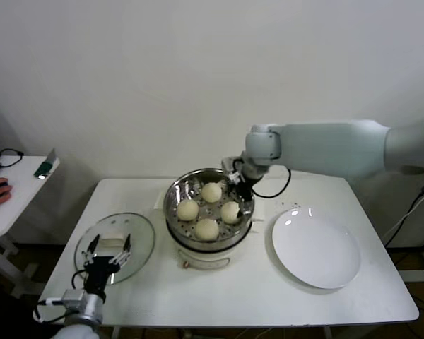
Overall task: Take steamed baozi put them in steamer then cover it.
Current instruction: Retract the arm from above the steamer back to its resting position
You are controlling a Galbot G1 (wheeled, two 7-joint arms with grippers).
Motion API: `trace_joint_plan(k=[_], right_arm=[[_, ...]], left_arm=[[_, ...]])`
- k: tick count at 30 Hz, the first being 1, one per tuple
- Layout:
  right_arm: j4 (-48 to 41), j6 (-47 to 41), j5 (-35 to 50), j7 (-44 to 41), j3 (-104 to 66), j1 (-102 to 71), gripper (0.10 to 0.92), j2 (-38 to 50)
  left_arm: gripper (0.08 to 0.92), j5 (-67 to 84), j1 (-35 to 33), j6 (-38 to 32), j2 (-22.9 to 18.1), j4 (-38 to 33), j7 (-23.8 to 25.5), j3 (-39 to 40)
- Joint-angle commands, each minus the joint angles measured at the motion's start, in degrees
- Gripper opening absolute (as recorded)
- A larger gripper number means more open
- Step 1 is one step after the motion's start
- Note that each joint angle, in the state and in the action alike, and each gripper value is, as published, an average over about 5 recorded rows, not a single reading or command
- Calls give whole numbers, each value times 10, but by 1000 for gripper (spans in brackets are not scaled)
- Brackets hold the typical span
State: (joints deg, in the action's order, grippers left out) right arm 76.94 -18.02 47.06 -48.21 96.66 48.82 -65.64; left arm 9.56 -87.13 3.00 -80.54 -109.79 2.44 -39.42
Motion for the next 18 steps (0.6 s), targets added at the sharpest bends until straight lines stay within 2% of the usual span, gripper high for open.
trace_joint_plan(k=[1, 4, 7, 13, 18], right_arm=[[4, -11, 141, 71, -128, 43, 823, 104], [13, -29, 147, 208, -251, -29, 823, 144], [20, -24, 106, 317, -397, -132, 823, 175], [43, -7, 41, 457, -587, -307, 823, 236], [93, 36, 20, 489, -742, -501, 823, 302]], left_arm=[[823, -9, 2, -1, 1, -2, -2, 1], [823, -13, 4, -3, 2, 0, -4, 1], [823, -18, 6, -4, 3, 2, -6, 1], [823, -30, 9, -6, 5, 1, -6, 2], [823, -53, 10, -4, 5, -3, -4, 8]])
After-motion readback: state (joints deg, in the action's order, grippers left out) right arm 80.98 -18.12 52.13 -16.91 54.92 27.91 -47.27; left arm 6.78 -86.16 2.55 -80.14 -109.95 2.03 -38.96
